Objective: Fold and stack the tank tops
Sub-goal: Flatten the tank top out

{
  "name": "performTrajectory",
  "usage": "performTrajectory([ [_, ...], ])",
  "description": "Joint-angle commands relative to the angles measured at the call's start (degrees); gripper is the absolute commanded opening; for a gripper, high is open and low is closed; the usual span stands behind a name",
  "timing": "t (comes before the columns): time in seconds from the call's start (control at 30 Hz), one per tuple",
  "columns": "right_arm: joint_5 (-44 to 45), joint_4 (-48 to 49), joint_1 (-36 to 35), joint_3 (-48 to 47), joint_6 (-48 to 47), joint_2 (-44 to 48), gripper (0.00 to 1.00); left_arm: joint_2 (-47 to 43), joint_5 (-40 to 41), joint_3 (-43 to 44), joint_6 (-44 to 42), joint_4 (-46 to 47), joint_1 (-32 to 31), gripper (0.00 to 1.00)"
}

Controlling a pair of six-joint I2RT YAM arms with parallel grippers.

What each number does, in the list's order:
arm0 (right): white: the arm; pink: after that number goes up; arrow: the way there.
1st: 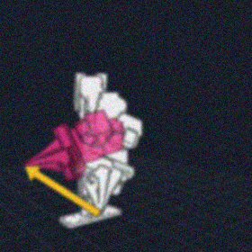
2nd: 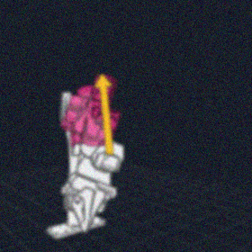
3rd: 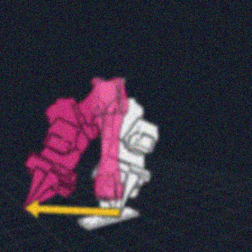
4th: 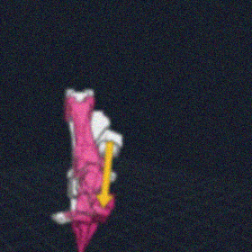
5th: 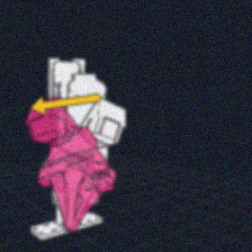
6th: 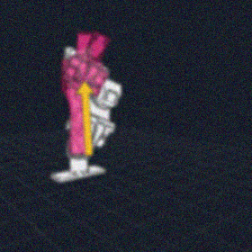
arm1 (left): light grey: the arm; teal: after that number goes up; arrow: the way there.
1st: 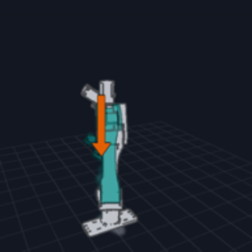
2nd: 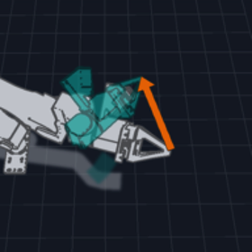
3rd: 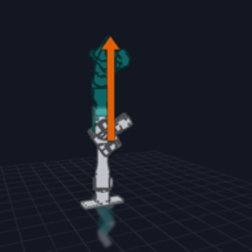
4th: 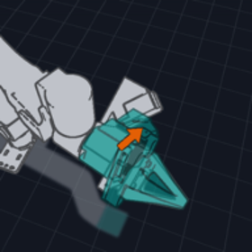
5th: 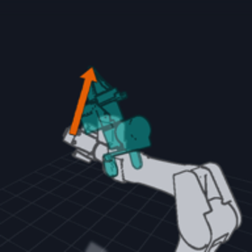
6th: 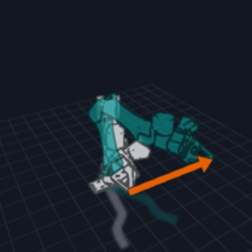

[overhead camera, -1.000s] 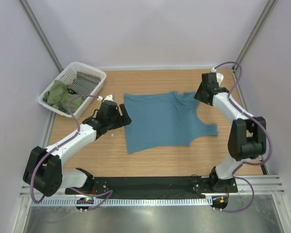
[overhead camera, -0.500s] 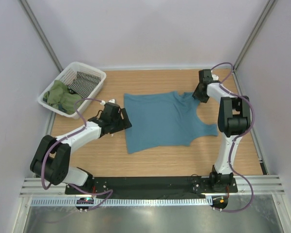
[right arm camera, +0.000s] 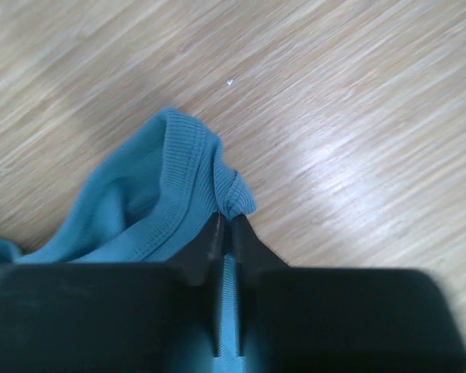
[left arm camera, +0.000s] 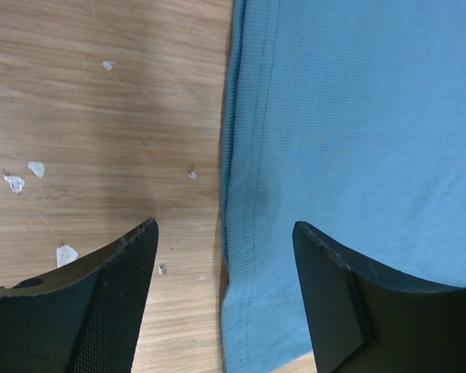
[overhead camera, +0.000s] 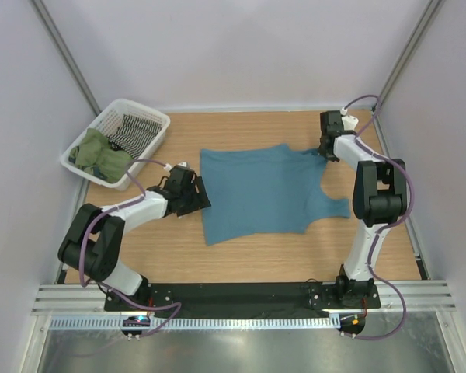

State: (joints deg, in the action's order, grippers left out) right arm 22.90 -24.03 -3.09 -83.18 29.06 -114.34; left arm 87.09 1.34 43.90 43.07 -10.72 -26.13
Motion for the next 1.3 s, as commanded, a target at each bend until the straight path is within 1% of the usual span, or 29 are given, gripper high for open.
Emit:
performTrajectory([
  [0.0,10.1,4.2,-2.9,1.9,-2.2,5.1,0.23,1.3,-0.6,2.9,-0.9,2.4,0.1,0.72],
  [0.03,10.3,4.2,-2.8,2.0,-1.8,4.7,0.29,1.7,-0.5,3.9,-1.0,1.8,0.2,0.72],
  [0.07,10.5,3.8,-2.6,1.6,-1.6,3.9,0.32,2.1,-0.3,4.4,-1.1,1.6,0.1,0.72],
  [0.13,10.6,1.2,-2.4,-1.2,-1.3,1.2,0.54,2.8,-0.2,5.3,-1.5,1.1,0.3,0.72],
  [0.17,11.0,0.4,-2.4,-2.1,-0.9,0.7,0.6,3.1,-0.1,6.0,-1.6,0.8,0.3,0.72],
  [0.2,11.1,-0.2,-2.4,-2.7,-0.4,0.4,0.69,3.4,-0.1,6.2,-1.7,0.6,0.4,0.72],
  [0.27,10.0,0.3,-2.4,-2.1,-0.5,1.4,0.7,3.7,0.0,6.9,-1.7,0.1,0.7,0.72],
  [0.37,7.7,0.5,-2.4,0.5,-0.4,5.9,0.72,3.5,-1.0,6.8,-1.5,-0.2,0.9,0.72],
  [0.47,2.9,0.4,-2.5,5.9,0.6,12.7,0.73,0.9,-3.4,4.9,-0.1,-0.5,0.6,0.68],
  [0.5,-1.6,0.2,-2.4,9.2,1.2,14.4,0.73,-0.7,-2.7,3.9,0.3,-0.7,-0.7,0.68],
  [0.53,-4.1,-0.1,-2.5,10.8,1.7,17.8,0.73,-3.7,-1.9,2.1,0.8,-1.4,-1.7,0.68],
  [0.57,-6.3,-0.1,-2.7,12.7,1.6,19.3,0.72,-5.6,0.2,1.3,1.7,-2.0,-2.9,0.68],
  [0.6,-7.8,-0.6,-3.0,16.1,1.6,21.0,0.69,-7.2,1.9,0.5,2.4,-2.9,-5.1,0.69],
  [0.63,-9.9,-1.1,-3.5,17.5,1.4,23.5,0.68,-10.2,2.2,-1.1,3.2,-4.6,-6.0,0.69],
  [0.73,-12.6,-3.1,-5.1,23.7,0.3,27.6,0.65,-14.0,3.4,-3.7,6.5,-7.6,-9.5,0.7],
  [0.8,-14.4,-4.0,-8.2,28.4,-0.1,31.3,0.63,-16.4,4.2,-4.7,8.9,-10.5,-11.2,0.7],
  [0.83,-14.5,-4.5,-9.6,29.7,0.0,32.2,0.63,-16.9,4.3,-4.9,9.5,-11.2,-11.7,0.7],
  [0.87,-14.4,-5.1,-12.3,31.0,0.8,33.0,0.63,-17.0,4.4,-4.9,9.8,-11.9,-12.3,0.7],
  [0.93,-13.8,-6.9,-14.6,34.1,2.0,34.6,0.63,-16.3,5.3,-4.3,11.0,-14.0,-13.6,0.7],
  [0.97,-13.5,-7.4,-15.7,35.0,2.8,35.1,0.59,-15.2,5.8,-4.0,11.7,-15.0,-14.0,0.7],
  [1.0,-13.1,-8.3,-17.2,36.7,4.5,36.3,0.59,-14.7,5.9,-3.8,12.1,-15.6,-14.0,0.69],
  [1.1,-12.9,-8.5,-19.4,40.3,7.3,40.4,0.59,-15.2,7.4,-4.8,14.5,-15.7,-15.2,0.68],
  [1.2,-11.6,-8.6,-19.6,43.2,9.8,45.2,0.61,-16.9,8.4,-5.8,15.6,-14.9,-16.4,0.68],
  [1.27,-13.1,-8.5,-19.7,44.8,11.1,46.7,0.61,-17.4,8.5,-6.0,16.3,-14.8,-17.3,0.68],
])
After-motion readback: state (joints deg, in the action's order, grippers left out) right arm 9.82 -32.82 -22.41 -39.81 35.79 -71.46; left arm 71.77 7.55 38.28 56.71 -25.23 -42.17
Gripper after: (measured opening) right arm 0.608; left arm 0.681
